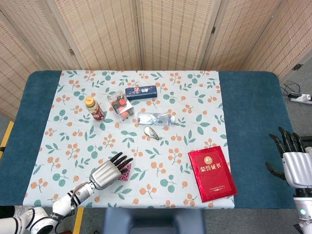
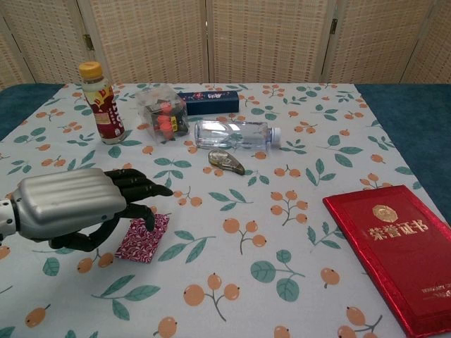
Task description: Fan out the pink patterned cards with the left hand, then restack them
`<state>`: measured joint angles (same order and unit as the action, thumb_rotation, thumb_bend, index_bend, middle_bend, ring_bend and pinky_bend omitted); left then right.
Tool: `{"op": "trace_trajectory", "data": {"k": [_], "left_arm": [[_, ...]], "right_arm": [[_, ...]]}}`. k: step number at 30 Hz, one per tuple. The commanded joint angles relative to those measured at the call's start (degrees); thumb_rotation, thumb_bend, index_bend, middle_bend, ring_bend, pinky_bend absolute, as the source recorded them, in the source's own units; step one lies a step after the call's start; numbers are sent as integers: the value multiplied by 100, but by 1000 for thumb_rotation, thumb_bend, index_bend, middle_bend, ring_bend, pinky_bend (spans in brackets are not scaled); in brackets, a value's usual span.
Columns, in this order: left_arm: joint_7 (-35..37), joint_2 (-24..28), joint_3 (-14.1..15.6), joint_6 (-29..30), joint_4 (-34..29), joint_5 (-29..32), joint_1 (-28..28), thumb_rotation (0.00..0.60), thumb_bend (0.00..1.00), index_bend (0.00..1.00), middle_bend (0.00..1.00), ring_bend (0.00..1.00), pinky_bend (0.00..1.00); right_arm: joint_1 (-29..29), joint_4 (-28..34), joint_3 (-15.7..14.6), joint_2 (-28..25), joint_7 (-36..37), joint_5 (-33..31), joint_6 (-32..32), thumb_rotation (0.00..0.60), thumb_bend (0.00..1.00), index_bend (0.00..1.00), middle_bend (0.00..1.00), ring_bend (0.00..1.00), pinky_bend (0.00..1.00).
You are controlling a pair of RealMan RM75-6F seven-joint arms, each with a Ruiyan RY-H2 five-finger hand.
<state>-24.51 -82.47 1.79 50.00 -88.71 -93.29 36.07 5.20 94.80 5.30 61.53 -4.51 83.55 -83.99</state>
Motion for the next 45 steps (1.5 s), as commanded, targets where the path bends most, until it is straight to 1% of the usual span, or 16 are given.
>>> {"op": "trace_trajectory", "data": {"k": [1, 10, 20, 29, 40, 45], "left_arm": [[-106, -98, -35, -94, 14, 125, 58, 600, 1000, 304, 0, 0, 0], [-348, -314, -40, -242, 134, 426, 150, 600, 1000, 305, 0, 0, 0], [-524, -353, 21, -245, 245, 846, 79, 600, 1000, 312, 0, 0, 0], [-386, -139, 171, -35, 271, 978, -96, 600, 1000, 312, 0, 0, 0], [-115, 221, 365, 261, 183, 835, -275, 600, 1000, 312, 0, 0, 0], [-58, 340, 431, 305, 200, 849, -347, 600, 1000, 312, 0, 0, 0]], "right_arm": [[0, -9, 0, 3, 5, -6, 2, 600, 270, 138, 0, 0, 0], [-8, -21, 1, 6, 17, -12, -14, 600, 270, 138, 0, 0, 0], [-4, -49, 31, 5, 47, -42, -30, 600, 270, 138, 0, 0, 0], [-10, -110, 35, 26, 110, -45, -42, 600, 270, 138, 0, 0, 0], [-47, -141, 30, 30, 176, -30, -103, 600, 270, 138, 0, 0, 0], [-65, -147, 29, 30, 196, -19, -134, 600, 270, 138, 0, 0, 0]]}}
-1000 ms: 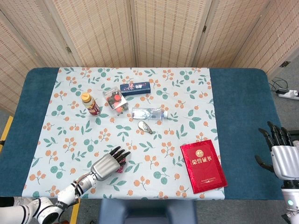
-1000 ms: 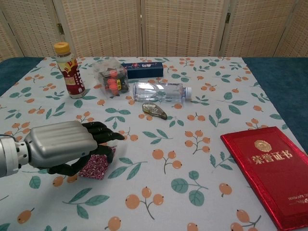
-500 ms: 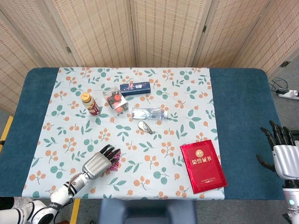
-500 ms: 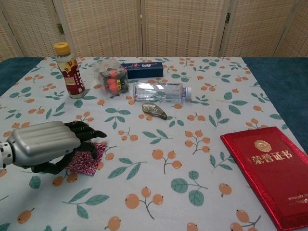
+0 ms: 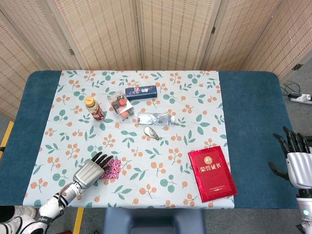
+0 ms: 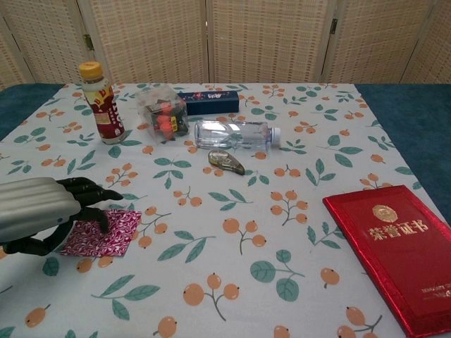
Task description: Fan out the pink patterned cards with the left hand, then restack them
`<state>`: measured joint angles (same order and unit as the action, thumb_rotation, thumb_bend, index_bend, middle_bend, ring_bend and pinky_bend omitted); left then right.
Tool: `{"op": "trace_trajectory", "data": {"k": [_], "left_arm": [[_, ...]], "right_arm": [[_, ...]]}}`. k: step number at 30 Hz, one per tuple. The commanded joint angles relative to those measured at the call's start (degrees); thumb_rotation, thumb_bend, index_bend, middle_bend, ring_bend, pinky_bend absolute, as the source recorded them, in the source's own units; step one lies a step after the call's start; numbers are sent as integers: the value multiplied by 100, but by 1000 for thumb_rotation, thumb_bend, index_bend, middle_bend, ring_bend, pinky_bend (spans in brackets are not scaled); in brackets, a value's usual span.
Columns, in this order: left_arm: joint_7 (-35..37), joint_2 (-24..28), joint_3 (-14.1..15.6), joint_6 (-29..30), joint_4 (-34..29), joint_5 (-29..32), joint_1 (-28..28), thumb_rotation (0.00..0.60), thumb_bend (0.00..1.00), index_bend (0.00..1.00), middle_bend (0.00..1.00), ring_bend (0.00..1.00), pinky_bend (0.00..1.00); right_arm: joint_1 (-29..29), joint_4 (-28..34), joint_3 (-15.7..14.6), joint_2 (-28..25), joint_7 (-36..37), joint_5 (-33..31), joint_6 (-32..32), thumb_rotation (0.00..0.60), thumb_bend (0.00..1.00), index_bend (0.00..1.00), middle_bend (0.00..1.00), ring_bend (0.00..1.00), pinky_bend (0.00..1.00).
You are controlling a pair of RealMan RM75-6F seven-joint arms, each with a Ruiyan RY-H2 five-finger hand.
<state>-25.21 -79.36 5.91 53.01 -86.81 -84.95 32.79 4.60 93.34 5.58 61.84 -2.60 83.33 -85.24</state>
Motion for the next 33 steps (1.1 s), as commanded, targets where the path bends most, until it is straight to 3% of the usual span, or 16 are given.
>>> {"op": "trace_trajectory", "data": {"k": [1, 23, 33], "left_arm": [[-4, 60, 35, 1, 16, 33, -34, 600, 1000, 312, 0, 0, 0], [-11, 581, 154, 168, -71, 142, -290, 600, 1000, 314, 0, 0, 0], [86, 548, 74, 297, -273, -140, -248, 600, 1000, 286, 0, 0, 0]], "right_arm": [[-11, -4, 0, -1, 9, 5, -17, 600, 270, 138, 0, 0, 0], [-84, -7, -14, -4, 44, 31, -107, 600, 270, 138, 0, 0, 0], [-84, -3, -28, 13, 37, 48, -88, 600, 270, 138, 0, 0, 0]]}}
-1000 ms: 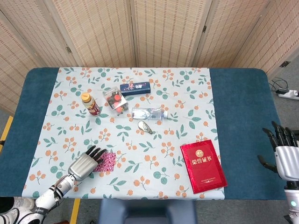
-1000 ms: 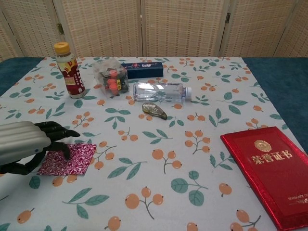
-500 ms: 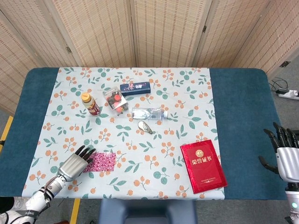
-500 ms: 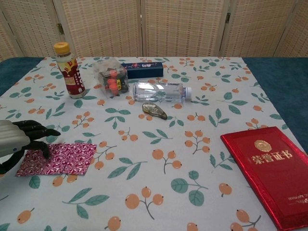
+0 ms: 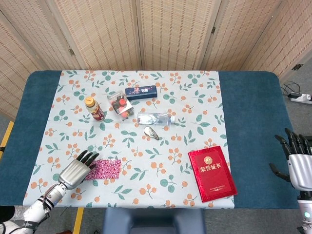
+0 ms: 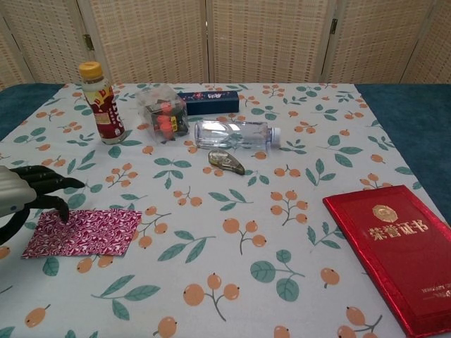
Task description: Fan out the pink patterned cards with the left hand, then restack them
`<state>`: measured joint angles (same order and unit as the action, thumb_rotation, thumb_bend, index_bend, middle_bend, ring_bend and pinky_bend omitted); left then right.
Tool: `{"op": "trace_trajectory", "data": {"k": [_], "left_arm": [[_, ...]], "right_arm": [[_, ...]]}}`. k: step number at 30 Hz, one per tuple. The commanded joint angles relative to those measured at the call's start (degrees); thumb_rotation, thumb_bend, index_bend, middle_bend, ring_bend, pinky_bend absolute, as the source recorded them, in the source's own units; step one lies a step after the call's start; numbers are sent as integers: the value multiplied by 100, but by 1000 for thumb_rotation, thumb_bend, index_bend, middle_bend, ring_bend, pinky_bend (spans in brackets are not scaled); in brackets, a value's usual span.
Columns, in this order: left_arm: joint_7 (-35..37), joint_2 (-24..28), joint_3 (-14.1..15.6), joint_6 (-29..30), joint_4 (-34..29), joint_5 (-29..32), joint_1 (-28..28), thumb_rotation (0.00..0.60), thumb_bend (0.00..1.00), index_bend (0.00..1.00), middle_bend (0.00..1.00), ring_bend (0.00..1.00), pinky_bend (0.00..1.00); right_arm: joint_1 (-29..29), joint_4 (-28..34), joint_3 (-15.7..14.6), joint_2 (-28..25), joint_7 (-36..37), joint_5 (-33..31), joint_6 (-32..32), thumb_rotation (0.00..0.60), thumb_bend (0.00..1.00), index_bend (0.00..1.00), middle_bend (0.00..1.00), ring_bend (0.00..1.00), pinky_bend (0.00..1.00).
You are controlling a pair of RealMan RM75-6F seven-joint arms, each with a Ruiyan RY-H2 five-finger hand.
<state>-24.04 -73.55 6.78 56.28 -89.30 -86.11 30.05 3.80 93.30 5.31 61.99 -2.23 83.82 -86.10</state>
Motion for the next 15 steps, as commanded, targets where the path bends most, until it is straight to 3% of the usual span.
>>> {"op": "trace_trajectory", "data": {"k": [1, 15], "left_arm": [[-51, -51, -15, -52, -34, -30, 37, 600, 1000, 286, 0, 0, 0], [-255, -308, -56, -367, 4, 141, 133, 600, 1000, 283, 0, 0, 0]], "right_arm": [[-6, 4, -2, -6, -1, 0, -6, 600, 270, 138, 0, 0, 0], [-29, 3, -13, -6, 1, -20, 6, 600, 270, 138, 0, 0, 0]]}}
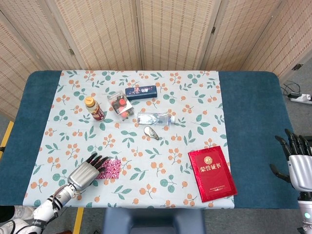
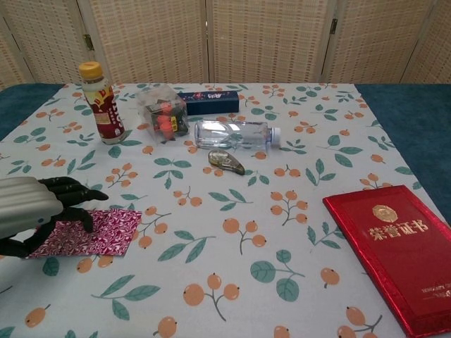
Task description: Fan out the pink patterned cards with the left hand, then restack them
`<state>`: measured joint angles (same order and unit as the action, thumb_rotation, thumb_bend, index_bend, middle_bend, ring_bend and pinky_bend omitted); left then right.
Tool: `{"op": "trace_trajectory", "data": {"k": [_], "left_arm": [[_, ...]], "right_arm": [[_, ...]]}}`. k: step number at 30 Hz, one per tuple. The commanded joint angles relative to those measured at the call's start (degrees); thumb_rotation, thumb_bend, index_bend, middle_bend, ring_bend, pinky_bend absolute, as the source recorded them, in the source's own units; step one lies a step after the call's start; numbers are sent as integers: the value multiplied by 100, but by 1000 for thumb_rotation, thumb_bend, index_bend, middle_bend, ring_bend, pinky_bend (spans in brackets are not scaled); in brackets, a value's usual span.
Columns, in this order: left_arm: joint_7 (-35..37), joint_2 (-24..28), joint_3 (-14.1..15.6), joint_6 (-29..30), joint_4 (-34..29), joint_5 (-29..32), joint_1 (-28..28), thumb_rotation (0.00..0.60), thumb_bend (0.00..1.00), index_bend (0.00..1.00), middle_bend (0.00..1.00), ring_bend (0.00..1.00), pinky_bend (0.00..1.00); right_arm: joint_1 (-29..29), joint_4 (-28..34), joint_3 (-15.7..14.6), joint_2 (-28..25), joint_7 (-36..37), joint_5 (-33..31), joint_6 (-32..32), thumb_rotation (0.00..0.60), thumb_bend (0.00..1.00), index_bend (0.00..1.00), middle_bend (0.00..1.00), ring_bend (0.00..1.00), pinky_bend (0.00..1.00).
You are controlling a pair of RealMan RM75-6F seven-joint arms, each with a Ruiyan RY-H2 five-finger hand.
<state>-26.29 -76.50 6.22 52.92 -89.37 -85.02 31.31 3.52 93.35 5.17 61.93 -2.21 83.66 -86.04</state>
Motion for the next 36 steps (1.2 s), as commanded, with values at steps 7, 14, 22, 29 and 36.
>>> {"op": "trace_trajectory", "data": {"k": [7, 14, 22, 29, 36], "left_arm": [[-161, -7, -4, -91, 21, 217, -15, 600, 1000, 285, 0, 0, 0], [-75, 61, 23, 39, -8, 157, -78, 600, 1000, 286, 0, 0, 0], [29, 157, 47, 78, -23, 170, -127, 600, 1000, 280, 0, 0, 0], [128, 211, 65, 123, 67, 213, -201, 600, 1000, 278, 0, 0, 0], [127, 252, 124, 105, 111, 256, -267, 600, 1000, 285, 0, 0, 0]], "right_arm": [[-3, 14, 10, -11, -8, -3, -5, 600, 270, 138, 0, 0, 0], [1, 16, 17, -2, -10, -7, 1, 600, 270, 138, 0, 0, 0], [4, 29, 21, -13, -23, -3, 4, 600, 270, 138, 0, 0, 0], [17, 31, 19, -6, -34, 1, 26, 600, 270, 138, 0, 0, 0], [19, 39, 19, -6, -43, 2, 29, 600, 270, 138, 0, 0, 0]]}}
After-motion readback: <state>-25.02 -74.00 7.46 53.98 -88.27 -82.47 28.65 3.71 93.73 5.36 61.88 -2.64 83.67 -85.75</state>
